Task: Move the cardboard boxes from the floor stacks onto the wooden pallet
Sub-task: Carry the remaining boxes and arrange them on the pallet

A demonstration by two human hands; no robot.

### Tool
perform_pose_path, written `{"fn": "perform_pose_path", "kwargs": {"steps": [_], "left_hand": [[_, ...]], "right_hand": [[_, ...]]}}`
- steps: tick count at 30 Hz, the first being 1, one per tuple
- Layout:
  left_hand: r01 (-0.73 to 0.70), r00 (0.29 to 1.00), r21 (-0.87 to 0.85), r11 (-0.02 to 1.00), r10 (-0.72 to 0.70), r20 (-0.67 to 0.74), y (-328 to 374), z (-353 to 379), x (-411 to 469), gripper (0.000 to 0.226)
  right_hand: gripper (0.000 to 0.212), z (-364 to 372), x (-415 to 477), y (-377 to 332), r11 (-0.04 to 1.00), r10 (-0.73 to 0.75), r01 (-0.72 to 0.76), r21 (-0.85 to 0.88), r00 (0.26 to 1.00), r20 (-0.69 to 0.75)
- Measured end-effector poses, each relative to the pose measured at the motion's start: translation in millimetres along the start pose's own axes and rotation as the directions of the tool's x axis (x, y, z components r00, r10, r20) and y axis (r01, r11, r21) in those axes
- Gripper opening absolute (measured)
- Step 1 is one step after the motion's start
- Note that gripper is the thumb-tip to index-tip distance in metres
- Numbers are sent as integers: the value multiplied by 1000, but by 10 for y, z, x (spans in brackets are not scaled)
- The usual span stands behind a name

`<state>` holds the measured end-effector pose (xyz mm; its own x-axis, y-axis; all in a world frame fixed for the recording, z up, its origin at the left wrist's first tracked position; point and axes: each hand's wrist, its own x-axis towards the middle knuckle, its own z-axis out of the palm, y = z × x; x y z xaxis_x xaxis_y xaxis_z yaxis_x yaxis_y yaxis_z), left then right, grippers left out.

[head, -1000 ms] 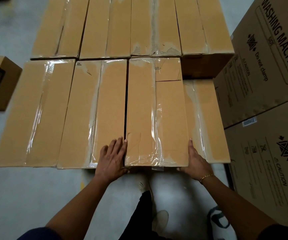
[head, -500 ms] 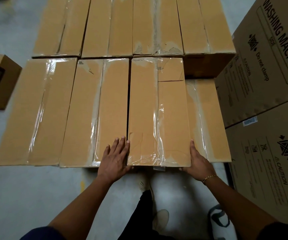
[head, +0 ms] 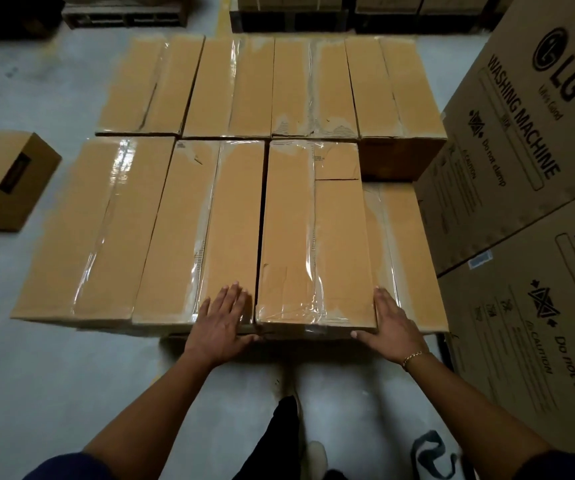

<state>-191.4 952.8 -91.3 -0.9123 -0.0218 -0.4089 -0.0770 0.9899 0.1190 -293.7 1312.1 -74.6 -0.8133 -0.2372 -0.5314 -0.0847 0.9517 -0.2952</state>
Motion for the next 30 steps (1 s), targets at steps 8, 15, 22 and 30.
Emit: {"fn": "perform_pose_path", "kwargs": {"steps": [8,15,22,30], "left_hand": [[131,975,-72,989,-142,-171,10,-303,-892,89],[212,905,-230,950,-279,-321,-418,-545,-1842,86],[351,775,-360,864,-485,-406,-1408,-674,-2629,92],[447,636,-558,699,-687,-352,-3045,-631,-3350,85]], "right_hand": [[103,-187,-575,-343,991,-112,107,-77,992,-60],[100,-277,-971,-1169,956,-285,276,-100,954,-93],[98,-175,-929,-2565,862,-503,489,-134,857,-108],[96,492,-656,-4795,779,-627,625,-43,777,-63]]}}
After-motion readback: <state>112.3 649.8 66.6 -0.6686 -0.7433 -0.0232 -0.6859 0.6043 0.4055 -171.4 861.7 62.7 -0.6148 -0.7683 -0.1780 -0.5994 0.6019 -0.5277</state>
